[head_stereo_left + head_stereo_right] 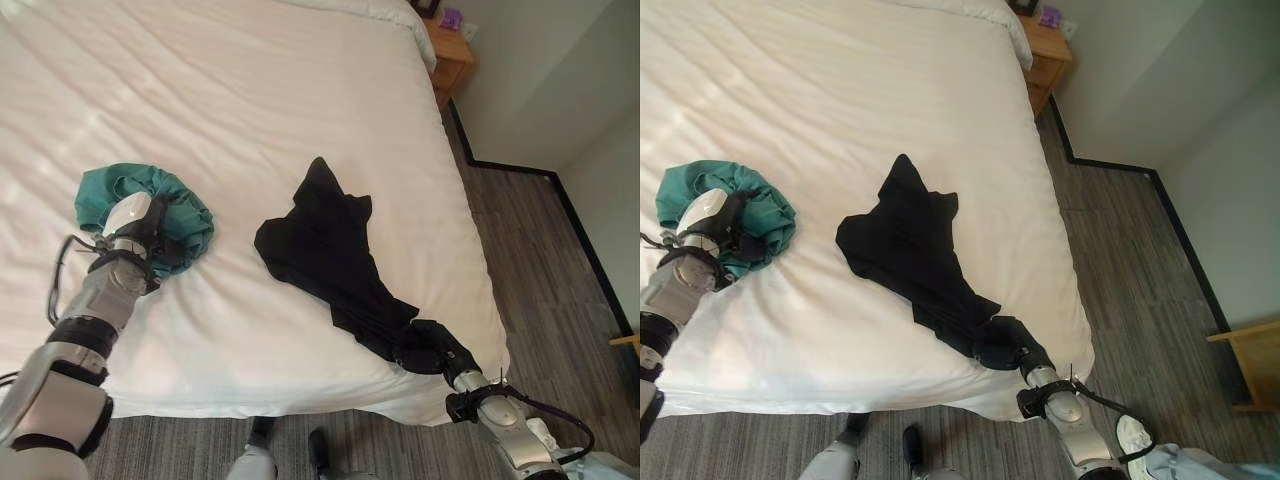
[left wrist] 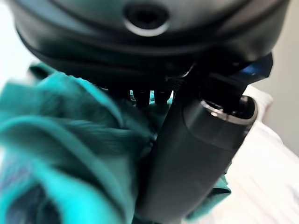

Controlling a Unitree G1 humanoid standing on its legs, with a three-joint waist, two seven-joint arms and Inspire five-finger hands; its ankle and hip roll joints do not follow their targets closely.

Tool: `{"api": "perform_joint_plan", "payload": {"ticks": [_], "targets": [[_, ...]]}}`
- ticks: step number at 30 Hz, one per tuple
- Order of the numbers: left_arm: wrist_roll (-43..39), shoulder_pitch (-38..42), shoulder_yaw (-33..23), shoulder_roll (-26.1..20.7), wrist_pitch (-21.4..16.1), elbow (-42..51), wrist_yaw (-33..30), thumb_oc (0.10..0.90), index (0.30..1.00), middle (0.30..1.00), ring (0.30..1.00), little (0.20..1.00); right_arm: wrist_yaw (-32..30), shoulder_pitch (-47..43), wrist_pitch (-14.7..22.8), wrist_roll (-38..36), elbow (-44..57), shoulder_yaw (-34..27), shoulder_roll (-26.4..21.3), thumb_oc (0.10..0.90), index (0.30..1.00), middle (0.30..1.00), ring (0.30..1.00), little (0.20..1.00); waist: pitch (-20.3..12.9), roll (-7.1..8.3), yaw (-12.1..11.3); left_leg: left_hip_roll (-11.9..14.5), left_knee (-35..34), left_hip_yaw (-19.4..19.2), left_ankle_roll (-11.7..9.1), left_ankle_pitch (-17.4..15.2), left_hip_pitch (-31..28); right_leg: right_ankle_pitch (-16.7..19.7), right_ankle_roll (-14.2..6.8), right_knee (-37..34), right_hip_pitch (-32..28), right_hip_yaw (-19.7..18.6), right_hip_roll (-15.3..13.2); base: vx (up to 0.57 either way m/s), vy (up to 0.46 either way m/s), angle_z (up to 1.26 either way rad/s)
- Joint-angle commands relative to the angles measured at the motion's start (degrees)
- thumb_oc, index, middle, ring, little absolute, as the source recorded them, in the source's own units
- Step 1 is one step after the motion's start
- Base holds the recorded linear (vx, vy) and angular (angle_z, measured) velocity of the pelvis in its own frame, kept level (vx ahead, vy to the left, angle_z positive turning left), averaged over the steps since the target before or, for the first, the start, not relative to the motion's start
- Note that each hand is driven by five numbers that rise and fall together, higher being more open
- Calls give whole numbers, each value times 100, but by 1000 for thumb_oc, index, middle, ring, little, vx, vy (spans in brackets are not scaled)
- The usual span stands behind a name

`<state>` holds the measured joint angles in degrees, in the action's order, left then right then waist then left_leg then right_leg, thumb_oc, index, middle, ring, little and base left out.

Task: Pick up bed clothes into laundry basket.

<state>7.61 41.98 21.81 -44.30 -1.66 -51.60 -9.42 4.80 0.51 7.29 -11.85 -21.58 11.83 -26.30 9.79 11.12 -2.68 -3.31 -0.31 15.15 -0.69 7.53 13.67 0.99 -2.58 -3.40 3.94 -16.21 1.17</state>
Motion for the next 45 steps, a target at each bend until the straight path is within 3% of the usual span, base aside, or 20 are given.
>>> {"api": "perform_joint_plan", "payload": {"ticks": [1, 4, 8, 12, 16, 20, 24, 25, 26, 28, 32, 36, 37, 38, 40, 41, 42, 43, 44, 45], "targets": [[-476, -254, 243, 785, -7, -348, 473, 400, 300, 300, 300, 300, 3, 364, -149, 125, 157, 89, -208, 400, 300, 300, 300, 300, 27, -96, 94, 189, -469, 102, 137, 64, -20, -278, -266, 111, -427, -89, 102, 53, 62, 2], [-462, -489, 369, 939, -16, 191, 633, 400, 300, 300, 300, 300, 32, 398, -143, 163, 221, 33, -276, 400, 300, 300, 300, 300, 6, -196, 61, 157, -469, 114, 136, 48, -99, -364, -230, 150, -490, -95, 94, 40, 41, -5], [-659, -670, 230, 681, -101, 1191, 643, 400, 300, 300, 300, 300, 94, 448, -144, 200, 366, -43, -324, 400, 300, 300, 300, 300, -70, -376, -24, 102, -469, 174, 103, 49, -201, -445, -210, 199, -579, -58, 85, 22, 4, -5], [-1901, -1052, -529, 423, -393, 1790, 538, 400, 300, 300, 300, 300, 83, 495, -142, 134, 433, -228, -310, 400, 300, 300, 300, 300, -153, -587, -94, 59, -469, 233, 27, 105, -265, -469, -189, 238, -671, 91, 46, -4, -24, 0], [-2506, -1803, -1434, -124, -569, 2801, 540, 400, 300, 300, 300, 300, 15, 510, -138, 112, 667, -769, -428, 400, 300, 300, 300, 300, -316, -816, -167, -8, -468, 314, -23, 153, -328, -501, -154, 259, -802, 210, 2, -15, -54, 5], [-2776, -2323, -2081, -251, -719, 3625, 493, 400, 300, 300, 300, 300, -196, 406, -92, 120, 976, -1361, -570, 400, 300, 300, 300, 300, -448, -1039, -225, -96, -458, 455, -73, 217, -365, -570, -94, 312, -919, 332, -15, -44, -53, 15], [-2939, -2706, -2513, -65, -904, 4341, 394, 400, 300, 300, 300, 300, -396, 291, 0, 138, 1265, -1745, -622, 400, 300, 300, 300, 300, -505, -1194, -302, -178, -440, 614, -130, 293, -372, -676, -17, 452, -972, 437, 10, -72, -50, 26], [-3174, -3446, -3088, 578, -1109, 5124, 410, 400, 300, 300, 300, 300, -508, 323, 103, 199, 1721, -2106, -515, 400, 300, 300, 300, 300, -553, -1317, -415, -225, -427, 794, -185, 398, -367, -747, 69, 601, -975, 553, 77, -77, -69, 30], [-3172, -3484, -3109, 597, -1096, 5155, 414, 400, 300, 300, 300, 300, -507, 336, 96, 201, 1733, -2099, -528, 400, 300, 300, 300, 300, -565, -1306, -392, -245, -429, 794, -175, 349, -393, -792, 83, 606, -1001, 572, 57, -132, -83, 40], [-3444, -4133, -3367, 1208, -1152, 5511, 478, 400, 300, 300, 300, 300, -540, 385, 148, 217, 1958, -2233, -395, 400, 300, 300, 300, 300, -579, -1384, -474, -264, -409, 891, -204, 425, -383, -827, 128, 670, -1015, 637, 115, -59, -74, 42], [-3796, -5204, -3393, 2312, -975, 5627, 778, 400, 300, 300, 300, 300, -516, 627, 243, 80, 2118, -2302, -113, 400, 300, 300, 300, 300, -403, -1416, -655, -355, -211, 1014, -364, 569, -233, -902, 299, 584, -1133, 850, 180, -128, -134, 33], [-4187, -5229, -3253, 2482, -934, 5579, 950, 400, 300, 300, 300, 300, -609, 430, 244, 92, 2063, -2240, -280, 400, 300, 300, 300, 300, -144, -1296, -691, -470, 720, 979, -410, 117, -71, -728, 262, 677, -925, 801, 41, -343, -72, 41], [-4125, -5201, -3249, 2429, -909, 5623, 942, 400, 300, 300, 300, 300, -630, 321, 245, 6, 2062, -2195, -303, 400, 300, 300, 300, 300, -116, -1159, -671, -408, 1239, 823, -345, -136, -93, -580, 219, 659, -808, 725, -86, -317, 6, -3], [-3819, -5161, -3237, 2332, -929, 5769, 947, 400, 300, 300, 300, 300, -605, 201, 271, -52, 2069, -2122, -340, 400, 300, 300, 300, 300, -99, -915, -608, -210, 2191, 698, -171, -521, -204, -385, 157, 590, -660, 616, -317, -386, 4, -27], [-3755, -5104, -3238, 2292, -954, 5817, 925, 400, 300, 300, 300, 300, -611, 122, 298, -49, 2049, -2087, -367, 400, 300, 300, 300, 300, -114, -860, -580, -91, 2363, 661, -137, -594, -301, -264, 99, 532, -575, 528, -324, -256, 4, -60], [-3764, -4987, -3281, 2259, -999, 5863, 869, 400, 300, 300, 300, 300, -619, 39, 330, -84, 2018, -2001, -436, 400, 300, 300, 300, 300, -160, -743, -384, 57, 3240, 705, -13, -745, -655, -66, -20, 525, -386, 241, -261, -221, 29, -69], [-3745, -4913, -3266, 2254, -1006, 5863, 814, 400, 300, 300, 300, 300, -630, 20, 324, -125, 1999, -1981, -444, 400, 300, 300, 300, 300, -236, -775, -242, 205, 3120, 666, -22, -745, -932, -14, -66, 542, -290, 96, -159, -220, 19, -95], [-3743, -4906, -3269, 2256, -1008, 5860, 813, 400, 300, 300, 300, 300, -631, 12, 323, -127, 2000, -1979, -446, 400, 300, 300, 300, 300, -233, -756, -258, 204, 3057, 650, -39, -689, -943, 20, -62, 540, -269, 71, -167, -237, 117, -84], [-3671, -4757, -3260, 2250, -1020, 5947, 710, 400, 300, 300, 300, 300, -691, -36, 285, -182, 1925, -1988, -485, 400, 300, 300, 300, 300, -387, -907, 153, 387, 3089, 732, -44, -789, -1689, 139, -177, 783, 159, -294, 165, -181, 75, -74], [-3668, -4751, -3264, 2257, -1020, 5946, 709, 400, 300, 300, 300, 300, -694, -42, 281, -182, 1928, -1987, -490, 400, 300, 300, 300, 300, -387, -891, 124, 391, 3022, 706, -67, -740, -1705, 167, -168, 801, 190, -332, 170, -341, 186, -87]]}}
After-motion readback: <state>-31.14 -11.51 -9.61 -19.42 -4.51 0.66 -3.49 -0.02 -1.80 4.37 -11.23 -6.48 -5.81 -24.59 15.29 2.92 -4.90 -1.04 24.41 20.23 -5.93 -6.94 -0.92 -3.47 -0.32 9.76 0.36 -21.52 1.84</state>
